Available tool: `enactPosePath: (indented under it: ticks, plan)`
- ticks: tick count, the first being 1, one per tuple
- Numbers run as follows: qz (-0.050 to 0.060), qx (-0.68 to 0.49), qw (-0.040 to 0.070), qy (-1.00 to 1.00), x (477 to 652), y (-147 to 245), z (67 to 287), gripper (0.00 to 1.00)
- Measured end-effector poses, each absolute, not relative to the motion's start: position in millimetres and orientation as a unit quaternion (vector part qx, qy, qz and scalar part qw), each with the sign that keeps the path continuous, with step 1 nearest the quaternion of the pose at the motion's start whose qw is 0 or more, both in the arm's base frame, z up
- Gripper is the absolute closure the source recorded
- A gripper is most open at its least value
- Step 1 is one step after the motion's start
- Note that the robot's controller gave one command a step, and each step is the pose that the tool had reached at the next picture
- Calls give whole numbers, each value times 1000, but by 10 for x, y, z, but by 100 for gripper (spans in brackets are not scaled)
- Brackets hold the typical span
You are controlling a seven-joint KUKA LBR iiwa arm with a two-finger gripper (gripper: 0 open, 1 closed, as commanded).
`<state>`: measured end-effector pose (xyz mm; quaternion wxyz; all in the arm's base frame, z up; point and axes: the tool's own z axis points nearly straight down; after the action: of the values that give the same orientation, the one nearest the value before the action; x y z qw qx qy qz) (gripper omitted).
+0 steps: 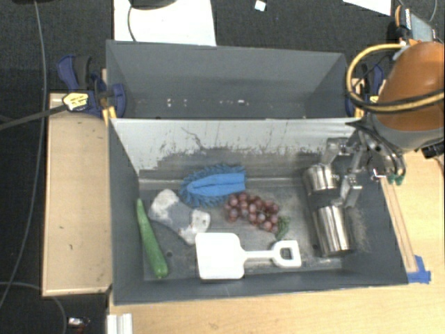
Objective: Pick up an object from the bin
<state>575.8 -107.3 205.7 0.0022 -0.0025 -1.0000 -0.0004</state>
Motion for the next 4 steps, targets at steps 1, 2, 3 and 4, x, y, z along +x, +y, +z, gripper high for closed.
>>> enactPosePath:
  ticks: [1, 2, 3, 4]
  plan:
    - [0, 0, -2, -1000, 5774, -1065, 2105, 0]
    - [-2, 70, 2, -998, 5787, -120, 670, 0]
    - [3, 15, -10, -1000, 5848, -253, 1194, 0]
    - [-1, -37, -1, -999, 5687, 153, 1000, 0]
